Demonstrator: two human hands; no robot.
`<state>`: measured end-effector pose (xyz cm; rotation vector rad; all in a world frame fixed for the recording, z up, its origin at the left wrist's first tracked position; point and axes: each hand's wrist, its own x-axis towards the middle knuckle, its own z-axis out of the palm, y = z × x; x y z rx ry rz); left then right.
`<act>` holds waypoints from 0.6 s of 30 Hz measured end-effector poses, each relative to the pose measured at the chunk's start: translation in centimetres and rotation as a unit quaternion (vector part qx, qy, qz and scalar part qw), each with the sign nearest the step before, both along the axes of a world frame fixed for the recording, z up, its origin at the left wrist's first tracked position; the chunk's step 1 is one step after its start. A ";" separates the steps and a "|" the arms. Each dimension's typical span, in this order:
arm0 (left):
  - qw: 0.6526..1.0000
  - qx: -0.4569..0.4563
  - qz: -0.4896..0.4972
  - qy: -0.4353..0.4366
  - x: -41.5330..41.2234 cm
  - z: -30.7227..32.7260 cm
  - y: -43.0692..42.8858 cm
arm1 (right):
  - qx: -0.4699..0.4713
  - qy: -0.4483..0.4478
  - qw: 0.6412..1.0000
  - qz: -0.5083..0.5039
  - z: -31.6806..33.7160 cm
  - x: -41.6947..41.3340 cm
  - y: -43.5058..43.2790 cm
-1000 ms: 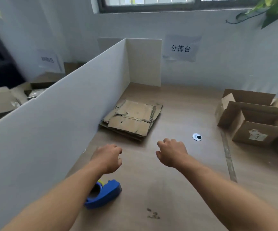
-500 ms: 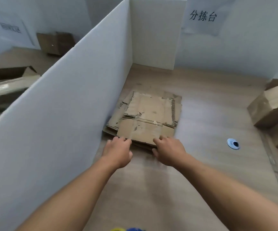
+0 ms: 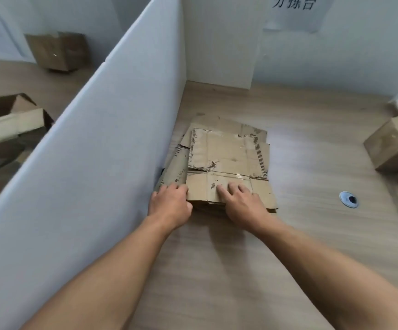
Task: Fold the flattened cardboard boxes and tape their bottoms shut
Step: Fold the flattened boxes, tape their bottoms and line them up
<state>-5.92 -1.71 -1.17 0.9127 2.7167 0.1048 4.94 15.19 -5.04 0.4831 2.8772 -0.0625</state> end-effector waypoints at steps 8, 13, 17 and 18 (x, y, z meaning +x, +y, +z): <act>0.989 0.138 -0.008 -0.046 5.0 4.8 0.8 | -0.101 0.260 0.952 -0.128 9.1 11.4 3.6; 0.956 0.267 0.027 -0.118 10.7 7.1 1.5 | -0.365 0.429 0.799 -0.211 14.5 22.5 4.0; 0.909 0.373 0.057 -0.177 16.1 9.0 2.3 | -0.523 0.501 0.639 -0.260 15.8 31.2 4.0; 0.895 0.392 0.055 -0.205 17.5 9.3 2.4 | -0.542 0.506 0.614 -0.269 15.7 33.2 4.1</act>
